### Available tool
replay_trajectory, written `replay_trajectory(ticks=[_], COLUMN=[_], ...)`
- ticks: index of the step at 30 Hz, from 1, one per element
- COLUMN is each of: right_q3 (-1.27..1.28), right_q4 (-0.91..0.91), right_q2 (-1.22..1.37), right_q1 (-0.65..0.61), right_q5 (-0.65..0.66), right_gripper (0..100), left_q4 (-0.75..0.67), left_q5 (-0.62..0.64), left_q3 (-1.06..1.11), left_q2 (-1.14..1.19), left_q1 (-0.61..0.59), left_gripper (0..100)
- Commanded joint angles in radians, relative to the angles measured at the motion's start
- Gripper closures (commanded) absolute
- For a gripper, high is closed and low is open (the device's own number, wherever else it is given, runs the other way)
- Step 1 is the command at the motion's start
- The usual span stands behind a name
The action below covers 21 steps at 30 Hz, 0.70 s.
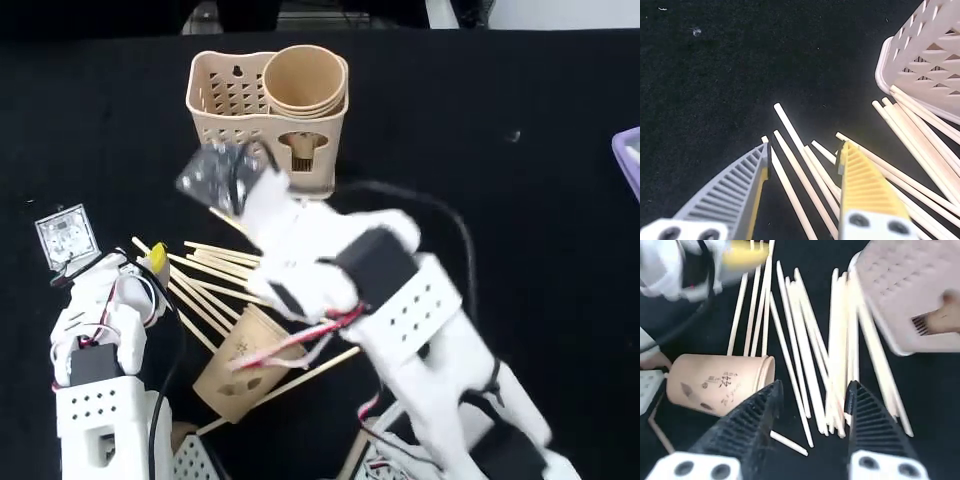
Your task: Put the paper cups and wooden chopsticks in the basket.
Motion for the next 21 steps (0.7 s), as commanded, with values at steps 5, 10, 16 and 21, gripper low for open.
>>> replay_trajectory(ticks=[5, 10, 16, 21], right_q3=[0.394, 0.452, 0.461, 0.553], right_q4=[-0.213, -0.224, -0.221, -0.262], right_q2=[-0.160, -0.159, -0.159, -0.159], right_q1=[-0.098, -0.160, -0.163, -0.169], right_q5=[-0.009, -0.009, -0.009, -0.009], right_gripper=[72.8, 70.7, 70.7, 70.7], left_q4=[-0.020, -0.020, -0.021, -0.021], left_q5=[-0.006, -0.006, 0.000, 0.003], left_q3=[-0.012, -0.012, -0.015, -0.021], left_q2=[-0.012, -0.012, -0.012, -0.012], left_q1=[-0.008, -0.008, -0.039, -0.082], left_gripper=[77, 77, 77, 77])
